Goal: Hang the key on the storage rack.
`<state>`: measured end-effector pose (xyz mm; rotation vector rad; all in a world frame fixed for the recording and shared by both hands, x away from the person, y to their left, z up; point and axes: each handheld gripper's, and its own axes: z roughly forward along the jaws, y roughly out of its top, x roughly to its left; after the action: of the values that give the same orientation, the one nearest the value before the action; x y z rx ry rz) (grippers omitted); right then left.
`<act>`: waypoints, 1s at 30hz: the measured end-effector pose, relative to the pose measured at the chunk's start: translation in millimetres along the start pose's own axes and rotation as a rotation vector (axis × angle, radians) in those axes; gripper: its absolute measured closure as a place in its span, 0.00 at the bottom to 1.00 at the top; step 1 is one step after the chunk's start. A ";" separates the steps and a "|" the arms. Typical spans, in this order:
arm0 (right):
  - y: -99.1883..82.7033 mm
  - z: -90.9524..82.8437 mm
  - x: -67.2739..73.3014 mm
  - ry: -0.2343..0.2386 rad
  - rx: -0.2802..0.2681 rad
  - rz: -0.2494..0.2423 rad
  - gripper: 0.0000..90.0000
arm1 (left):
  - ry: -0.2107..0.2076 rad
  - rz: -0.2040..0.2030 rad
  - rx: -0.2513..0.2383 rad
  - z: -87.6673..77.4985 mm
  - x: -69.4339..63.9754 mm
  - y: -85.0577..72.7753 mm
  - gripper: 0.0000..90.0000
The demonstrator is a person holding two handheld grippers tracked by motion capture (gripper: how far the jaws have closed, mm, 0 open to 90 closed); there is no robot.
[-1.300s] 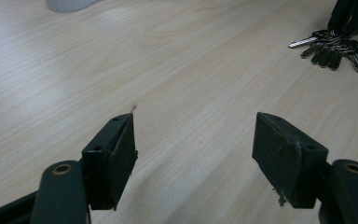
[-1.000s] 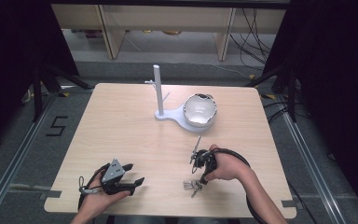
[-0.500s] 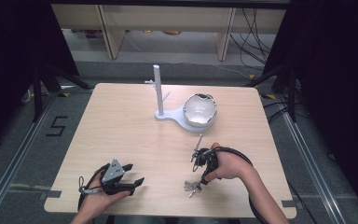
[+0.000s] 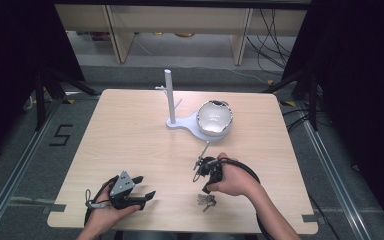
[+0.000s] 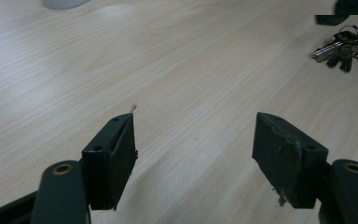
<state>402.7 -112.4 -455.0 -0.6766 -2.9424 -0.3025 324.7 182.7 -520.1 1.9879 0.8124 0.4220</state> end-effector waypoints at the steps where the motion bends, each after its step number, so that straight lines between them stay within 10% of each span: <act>1: 4.7 3.7 -1.8 -0.007 0.010 0.004 1.00 | 0.000 0.000 0.000 -0.1 0.0 -0.1 0.33; 11: 13.6 23.2 -1.4 -0.031 0.068 -0.052 1.00 | -0.008 -0.001 -0.002 0.4 0.0 -1.1 0.33; 21: 10.2 28.7 8.4 0.035 0.073 -0.155 1.00 | -0.015 -0.009 0.001 1.4 0.8 -3.0 0.33; 30: -4.0 26.7 23.3 0.097 0.181 -0.220 1.00 | -0.014 -0.010 0.003 1.0 0.7 -3.1 0.33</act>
<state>378.5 -100.3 -478.2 -0.3064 -2.9058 -0.0812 324.6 183.7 -523.4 1.9872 0.8138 0.4008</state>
